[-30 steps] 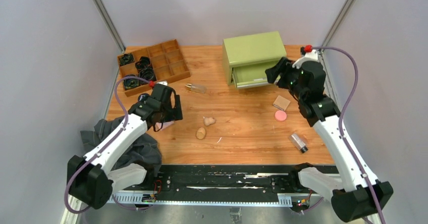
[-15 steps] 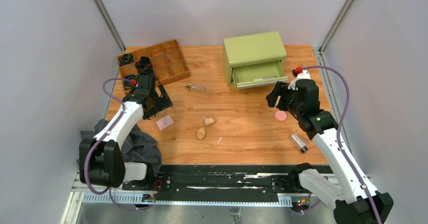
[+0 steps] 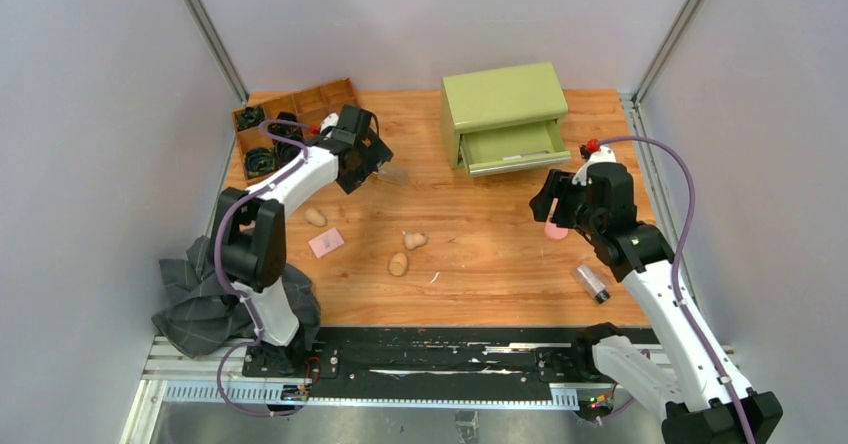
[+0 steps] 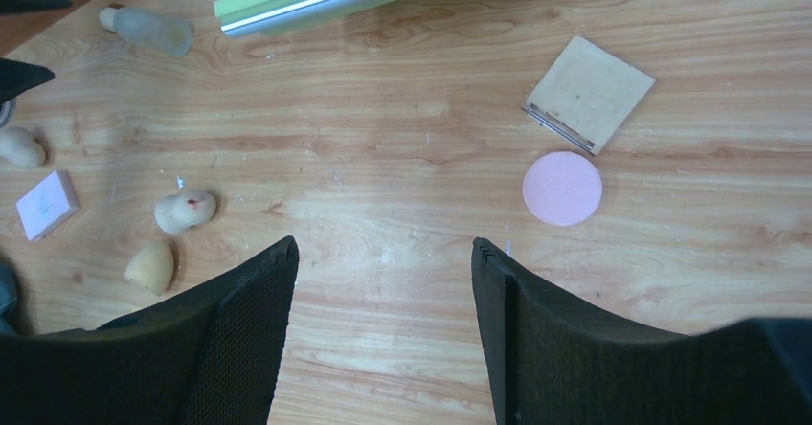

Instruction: Organize the makeup

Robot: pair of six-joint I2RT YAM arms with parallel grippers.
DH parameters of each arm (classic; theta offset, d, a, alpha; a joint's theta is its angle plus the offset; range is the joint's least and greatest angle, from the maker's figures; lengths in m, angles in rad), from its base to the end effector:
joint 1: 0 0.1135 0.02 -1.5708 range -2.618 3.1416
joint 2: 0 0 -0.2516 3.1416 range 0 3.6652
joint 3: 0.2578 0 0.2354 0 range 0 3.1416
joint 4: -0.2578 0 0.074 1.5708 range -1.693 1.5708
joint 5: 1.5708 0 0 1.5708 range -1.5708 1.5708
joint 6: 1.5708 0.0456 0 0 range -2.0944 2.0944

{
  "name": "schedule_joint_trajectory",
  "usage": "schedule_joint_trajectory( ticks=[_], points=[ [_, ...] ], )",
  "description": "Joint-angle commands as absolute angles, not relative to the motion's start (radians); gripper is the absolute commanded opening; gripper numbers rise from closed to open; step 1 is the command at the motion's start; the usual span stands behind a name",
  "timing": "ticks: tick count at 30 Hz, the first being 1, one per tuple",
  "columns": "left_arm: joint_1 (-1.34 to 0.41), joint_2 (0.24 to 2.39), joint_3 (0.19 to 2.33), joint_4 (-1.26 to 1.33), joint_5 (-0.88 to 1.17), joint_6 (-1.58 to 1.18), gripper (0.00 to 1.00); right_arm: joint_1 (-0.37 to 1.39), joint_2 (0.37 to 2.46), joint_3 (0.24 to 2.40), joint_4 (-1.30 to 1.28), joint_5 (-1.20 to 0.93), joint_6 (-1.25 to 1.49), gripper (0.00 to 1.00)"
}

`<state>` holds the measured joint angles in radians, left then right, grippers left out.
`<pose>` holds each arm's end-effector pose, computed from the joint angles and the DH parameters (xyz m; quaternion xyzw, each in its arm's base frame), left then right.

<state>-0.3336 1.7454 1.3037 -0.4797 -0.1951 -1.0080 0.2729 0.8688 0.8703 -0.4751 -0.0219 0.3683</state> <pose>0.3496 -0.1118 0.2237 -0.3414 0.8798 -0.1251 0.3061 0.1841 0.0526 0.3114 0.0350 0.8525 0.1732 0.4919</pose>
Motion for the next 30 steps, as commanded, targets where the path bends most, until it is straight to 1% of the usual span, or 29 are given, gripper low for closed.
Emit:
schedule_joint_trajectory(
  ticks=[1, 4, 7, 10, 14, 17, 20, 23, 25, 27, 28, 30],
  points=[
    [-0.342, 1.838, 1.394, -0.511, -0.268, -1.185, 0.99, 0.27, 0.852, 0.887, -0.531, 0.0, 0.347, 0.66],
    [-0.365, 1.902, 1.435, -0.535, -0.295, -1.224, 1.0, 0.271, 0.861, 0.885, -0.534, -0.006, 0.349, 0.66],
    [-0.385, 1.947, 1.444, -0.533, -0.342, -1.276, 0.95, 0.271, 0.879, 0.903, -0.543, -0.028, 0.352, 0.65],
    [-0.389, 1.994, 1.46, -0.545, -0.376, -1.337, 0.87, 0.272, 0.888, 0.922, -0.562, -0.052, 0.357, 0.64],
    [-0.39, 2.054, 1.502, -0.586, -0.386, -1.366, 0.78, 0.272, 0.874, 0.924, -0.584, -0.034, 0.353, 0.64],
    [-0.391, 2.064, 1.496, -0.589, -0.375, -1.374, 0.65, 0.272, 0.858, 0.922, -0.601, -0.012, 0.353, 0.63],
    [-0.392, 2.055, 1.489, -0.588, -0.372, -1.366, 0.54, 0.272, 0.847, 0.915, -0.603, 0.0, 0.353, 0.63],
    [-0.394, 2.02, 1.477, -0.588, -0.376, -1.337, 0.46, 0.272, 0.846, 0.913, -0.604, 0.008, 0.357, 0.63],
    [-0.404, 1.979, 1.461, -0.58, -0.391, -1.294, 0.44, 0.271, 0.839, 0.91, -0.606, 0.021, 0.364, 0.63],
    [-0.425, 1.937, 1.445, -0.537, -0.422, -1.194, 0.43, 0.273, 0.827, 0.902, -0.606, 0.051, 0.377, 0.62],
    [-0.436, 1.912, 1.441, -0.525, -0.429, -1.138, 0.4, 0.271, 0.822, 0.897, -0.606, 0.072, 0.385, 0.63],
    [-0.456, 1.864, 1.404, -0.434, -0.39, -1.001, 0.37, 0.271, 0.807, 0.888, -0.608, 0.124, 0.404, 0.63]
  ],
)
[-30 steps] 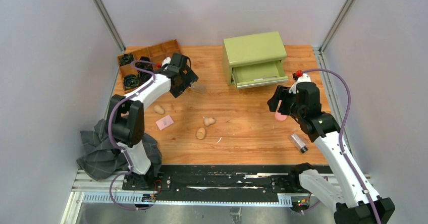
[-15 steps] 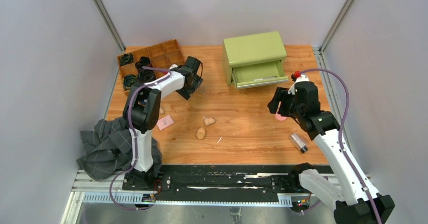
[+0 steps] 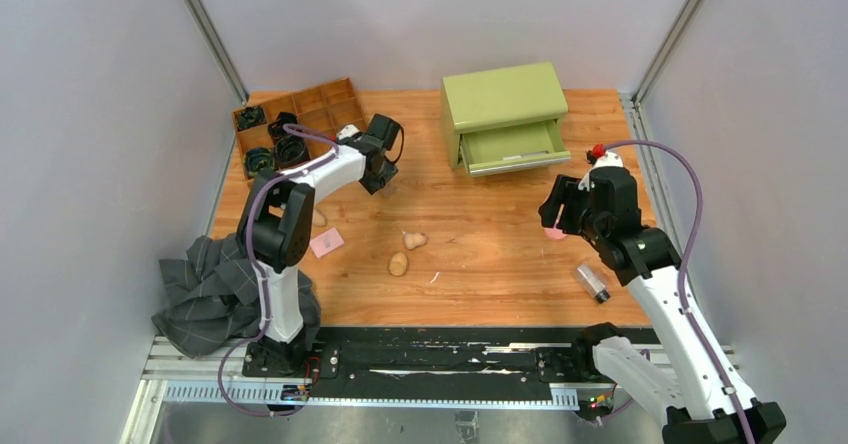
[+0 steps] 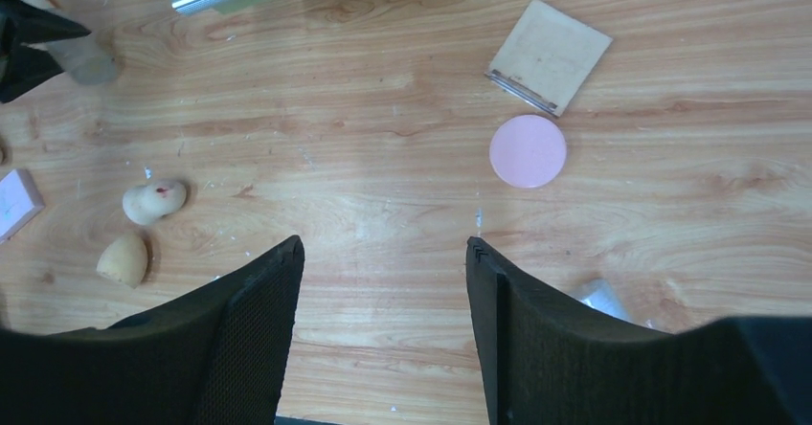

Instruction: Organize the makeup

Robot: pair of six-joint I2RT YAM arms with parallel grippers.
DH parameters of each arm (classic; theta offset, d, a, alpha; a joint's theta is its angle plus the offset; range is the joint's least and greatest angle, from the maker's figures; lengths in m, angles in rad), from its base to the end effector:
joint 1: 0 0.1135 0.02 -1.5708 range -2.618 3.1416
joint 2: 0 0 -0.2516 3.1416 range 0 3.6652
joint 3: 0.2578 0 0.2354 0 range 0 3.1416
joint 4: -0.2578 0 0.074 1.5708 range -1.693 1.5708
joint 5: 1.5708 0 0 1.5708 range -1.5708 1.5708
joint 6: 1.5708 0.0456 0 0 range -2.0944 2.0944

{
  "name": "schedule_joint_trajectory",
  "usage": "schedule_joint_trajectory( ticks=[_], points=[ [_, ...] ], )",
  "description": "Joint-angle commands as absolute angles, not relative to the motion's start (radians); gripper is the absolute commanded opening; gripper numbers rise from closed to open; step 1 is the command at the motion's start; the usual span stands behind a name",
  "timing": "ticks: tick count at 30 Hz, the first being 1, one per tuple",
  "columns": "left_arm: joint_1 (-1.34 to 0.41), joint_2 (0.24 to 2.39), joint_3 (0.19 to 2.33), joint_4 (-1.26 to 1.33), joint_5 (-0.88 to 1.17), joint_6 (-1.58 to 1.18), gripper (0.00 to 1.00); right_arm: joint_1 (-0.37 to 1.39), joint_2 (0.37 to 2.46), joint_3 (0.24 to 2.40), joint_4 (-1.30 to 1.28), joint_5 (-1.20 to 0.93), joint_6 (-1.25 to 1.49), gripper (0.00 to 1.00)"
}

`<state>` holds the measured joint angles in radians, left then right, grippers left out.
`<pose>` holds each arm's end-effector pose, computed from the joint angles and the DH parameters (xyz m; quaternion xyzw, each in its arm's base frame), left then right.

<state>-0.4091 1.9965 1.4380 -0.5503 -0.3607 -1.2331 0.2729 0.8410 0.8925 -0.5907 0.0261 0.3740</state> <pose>0.3741 -0.1446 0.1685 -0.4211 0.8611 -0.0459 0.2813 0.1728 0.0471 0.3113 0.0504 0.8684 0.1460 0.4712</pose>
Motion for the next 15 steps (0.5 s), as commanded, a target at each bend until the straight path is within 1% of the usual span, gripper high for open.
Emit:
schedule_joint_trajectory(
  ticks=[1, 2, 3, 6, 8, 12, 15],
  points=[
    [-0.465, 1.835, 1.377, -0.37, -0.341, -0.929, 0.34, 0.271, 0.801, 0.885, -0.614, 0.152, 0.412, 0.63],
    [-0.474, 1.801, 1.346, -0.284, -0.272, -0.832, 0.31, 0.269, 0.799, 0.885, -0.623, 0.182, 0.42, 0.63],
    [-0.488, 1.765, 1.318, -0.204, -0.207, -0.738, 0.31, 0.267, 0.799, 0.89, -0.632, 0.222, 0.425, 0.63],
    [-0.545, 1.678, 1.288, -0.086, -0.019, -0.396, 0.32, 0.231, 0.817, 0.92, -0.674, 0.253, 0.42, 0.66],
    [-0.584, 1.636, 1.297, -0.081, 0.023, -0.23, 0.38, 0.171, 0.839, 0.94, -0.691, 0.2, 0.417, 0.66],
    [-0.636, 1.586, 1.36, -0.106, 0.063, 0.047, 0.37, -0.006, 0.863, 0.946, -0.698, -0.017, 0.447, 0.66],
    [-0.66, 1.593, 1.412, -0.104, 0.139, 0.218, 0.37, -0.122, 0.866, 0.924, -0.682, -0.117, 0.466, 0.66]
  ],
)
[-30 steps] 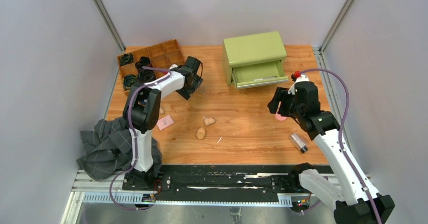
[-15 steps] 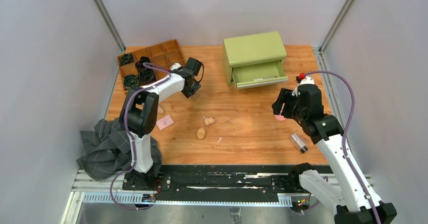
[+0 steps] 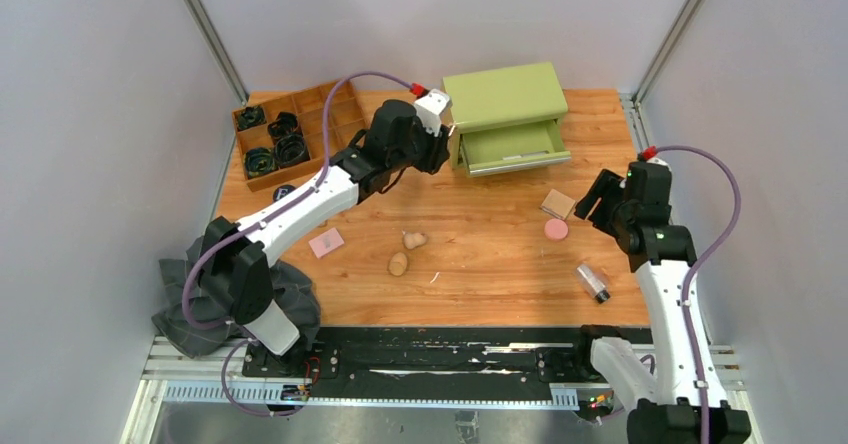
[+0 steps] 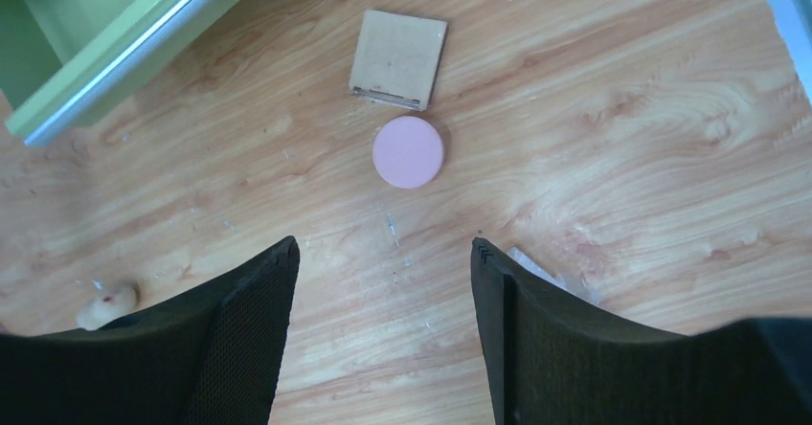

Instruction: Organize the makeup

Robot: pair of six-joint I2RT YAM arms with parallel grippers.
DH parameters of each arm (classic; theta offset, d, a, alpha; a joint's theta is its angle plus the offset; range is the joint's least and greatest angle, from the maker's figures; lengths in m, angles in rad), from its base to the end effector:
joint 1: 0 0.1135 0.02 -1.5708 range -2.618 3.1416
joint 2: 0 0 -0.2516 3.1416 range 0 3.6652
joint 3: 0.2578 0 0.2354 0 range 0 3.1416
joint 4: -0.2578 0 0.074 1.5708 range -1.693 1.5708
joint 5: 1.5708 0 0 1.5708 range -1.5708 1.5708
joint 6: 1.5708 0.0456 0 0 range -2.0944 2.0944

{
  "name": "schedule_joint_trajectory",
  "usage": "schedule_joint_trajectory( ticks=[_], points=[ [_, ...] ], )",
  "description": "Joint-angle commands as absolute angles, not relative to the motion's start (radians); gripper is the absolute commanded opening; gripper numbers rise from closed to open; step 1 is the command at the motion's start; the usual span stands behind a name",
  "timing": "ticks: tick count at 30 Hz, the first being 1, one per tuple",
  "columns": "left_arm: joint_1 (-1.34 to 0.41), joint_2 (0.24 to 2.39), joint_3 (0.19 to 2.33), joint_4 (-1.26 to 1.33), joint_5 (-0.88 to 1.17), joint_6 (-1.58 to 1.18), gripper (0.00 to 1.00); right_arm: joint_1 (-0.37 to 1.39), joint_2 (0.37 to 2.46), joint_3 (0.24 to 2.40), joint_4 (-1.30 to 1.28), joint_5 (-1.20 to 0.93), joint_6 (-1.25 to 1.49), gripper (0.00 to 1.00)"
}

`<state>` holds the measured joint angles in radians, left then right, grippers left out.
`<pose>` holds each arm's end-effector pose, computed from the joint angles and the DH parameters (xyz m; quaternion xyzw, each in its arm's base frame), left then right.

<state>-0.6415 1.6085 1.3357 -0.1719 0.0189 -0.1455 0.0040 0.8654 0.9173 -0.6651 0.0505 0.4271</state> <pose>0.2982 -0.2238 0.3099 0.2125 0.8185 -0.2120 0.4899 0.1789 -0.0016 0.3080 0.1977 0.8650 0.0766 0.4547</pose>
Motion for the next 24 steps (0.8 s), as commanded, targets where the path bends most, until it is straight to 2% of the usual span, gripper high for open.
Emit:
schedule_joint_trajectory(
  ticks=[1, 8, 15, 24],
  points=[
    [-0.665, 1.611, 1.444, -0.12, 0.156, 0.26, 0.36, -0.15, 0.869, 0.92, -0.679, -0.141, 0.472, 0.66],
    [-0.7, 1.792, 1.689, -0.222, 0.226, 0.477, 0.36, -0.215, 0.865, 0.933, -0.705, -0.212, 0.451, 0.65],
    [-0.717, 1.913, 1.727, -0.037, 0.277, 0.496, 0.39, -0.217, 0.833, 0.865, -0.709, -0.259, 0.495, 0.65],
    [-0.746, 2.098, 1.865, -0.005, 0.214, 0.533, 0.38, -0.216, 0.828, 0.824, -0.698, -0.343, 0.517, 0.63]
  ],
)
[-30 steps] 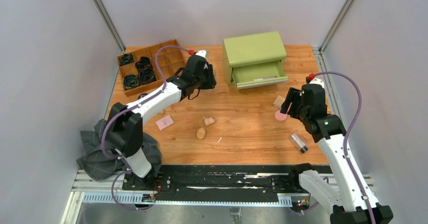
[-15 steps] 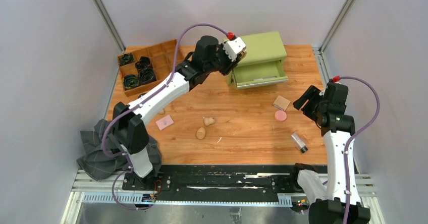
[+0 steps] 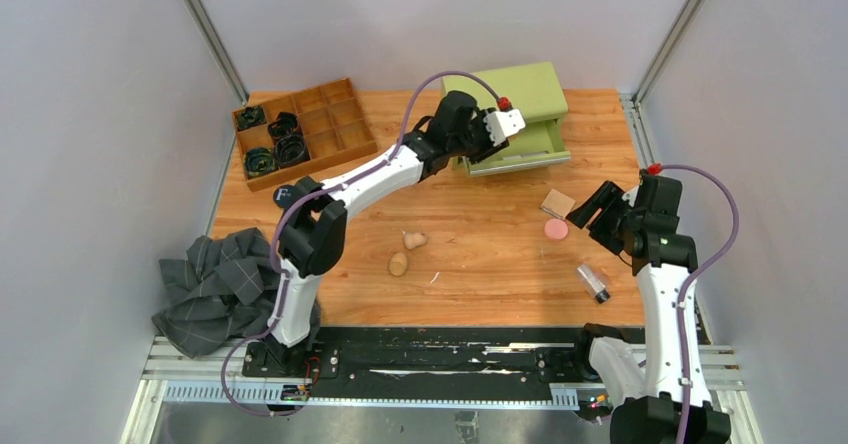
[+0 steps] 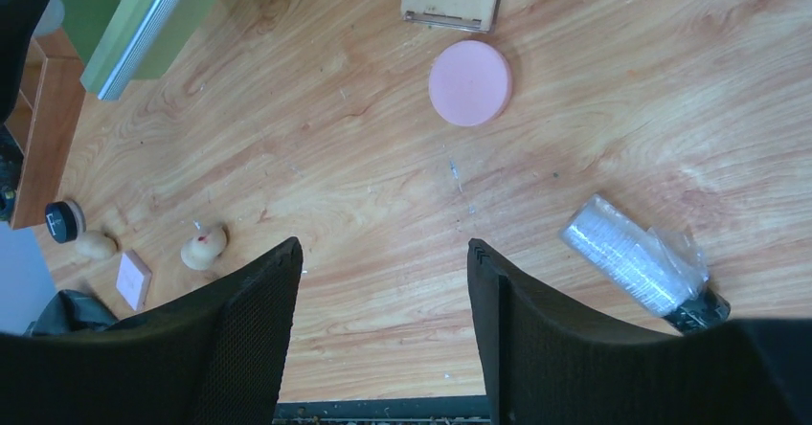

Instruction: Organize the makeup

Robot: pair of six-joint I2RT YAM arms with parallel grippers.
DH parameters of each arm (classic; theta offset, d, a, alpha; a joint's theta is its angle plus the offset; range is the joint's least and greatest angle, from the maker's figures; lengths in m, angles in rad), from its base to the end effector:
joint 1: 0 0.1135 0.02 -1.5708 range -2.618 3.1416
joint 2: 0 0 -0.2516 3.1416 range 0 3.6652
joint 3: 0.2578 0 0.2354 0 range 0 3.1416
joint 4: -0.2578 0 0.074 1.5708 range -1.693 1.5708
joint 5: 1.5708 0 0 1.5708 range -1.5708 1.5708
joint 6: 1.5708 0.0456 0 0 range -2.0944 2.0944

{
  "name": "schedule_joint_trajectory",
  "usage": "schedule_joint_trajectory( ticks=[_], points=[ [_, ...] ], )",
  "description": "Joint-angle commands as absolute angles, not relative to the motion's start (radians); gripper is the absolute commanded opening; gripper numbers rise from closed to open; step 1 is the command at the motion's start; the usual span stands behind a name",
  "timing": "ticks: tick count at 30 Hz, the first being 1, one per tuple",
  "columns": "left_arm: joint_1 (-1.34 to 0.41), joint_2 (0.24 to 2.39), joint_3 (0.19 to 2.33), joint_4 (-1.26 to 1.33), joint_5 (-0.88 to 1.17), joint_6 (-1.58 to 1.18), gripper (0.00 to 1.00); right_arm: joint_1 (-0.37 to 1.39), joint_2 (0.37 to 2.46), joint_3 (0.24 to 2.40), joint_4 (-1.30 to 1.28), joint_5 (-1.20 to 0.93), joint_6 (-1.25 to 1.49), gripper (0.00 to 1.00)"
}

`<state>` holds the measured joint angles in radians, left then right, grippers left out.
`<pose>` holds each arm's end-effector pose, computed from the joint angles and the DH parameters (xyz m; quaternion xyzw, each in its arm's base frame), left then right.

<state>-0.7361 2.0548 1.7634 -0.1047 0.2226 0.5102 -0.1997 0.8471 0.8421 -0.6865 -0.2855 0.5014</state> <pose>0.3502 -0.3308 0.2826 0.5328 0.6358 -0.1539 0.5368 0.1712 -0.0215 0.2858 0.2507 0.8620 0.1906 0.3972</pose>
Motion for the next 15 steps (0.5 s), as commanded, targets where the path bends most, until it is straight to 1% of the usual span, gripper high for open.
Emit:
schedule_joint_trajectory(
  ticks=[1, 2, 3, 4, 5, 6, 7, 9, 13, 15],
  points=[
    [-0.746, 2.119, 1.889, -0.019, 0.218, 0.529, 0.39, -0.216, 0.82, 0.824, -0.703, -0.333, 0.51, 0.63],
    [-0.747, 2.138, 1.908, -0.026, 0.214, 0.522, 0.42, -0.216, 0.815, 0.826, -0.71, -0.327, 0.503, 0.64],
    [-0.748, 2.15, 1.921, -0.03, 0.207, 0.517, 0.5, -0.217, 0.809, 0.829, -0.716, -0.316, 0.495, 0.64],
    [-0.751, 2.157, 1.928, -0.03, 0.198, 0.513, 0.63, -0.217, 0.806, 0.832, -0.721, -0.313, 0.487, 0.65],
    [-0.753, 2.158, 1.926, -0.022, 0.185, 0.507, 0.79, -0.216, 0.804, 0.833, -0.726, -0.31, 0.482, 0.65],
    [-0.754, 2.157, 1.925, -0.022, 0.186, 0.502, 0.84, -0.216, 0.803, 0.833, -0.727, -0.304, 0.478, 0.66],
    [-0.756, 2.153, 1.927, -0.025, 0.182, 0.498, 0.87, -0.216, 0.802, 0.832, -0.731, -0.295, 0.477, 0.66],
    [-0.759, 2.143, 1.924, -0.035, 0.179, 0.497, 0.88, -0.216, 0.802, 0.832, -0.741, -0.277, 0.475, 0.66],
    [-0.773, 2.081, 1.918, -0.091, 0.188, 0.485, 0.87, -0.216, 0.8, 0.848, -0.778, -0.217, 0.475, 0.66],
    [-0.778, 2.008, 1.888, -0.111, 0.222, 0.442, 0.86, -0.216, 0.801, 0.859, -0.811, -0.138, 0.485, 0.66]
  ],
)
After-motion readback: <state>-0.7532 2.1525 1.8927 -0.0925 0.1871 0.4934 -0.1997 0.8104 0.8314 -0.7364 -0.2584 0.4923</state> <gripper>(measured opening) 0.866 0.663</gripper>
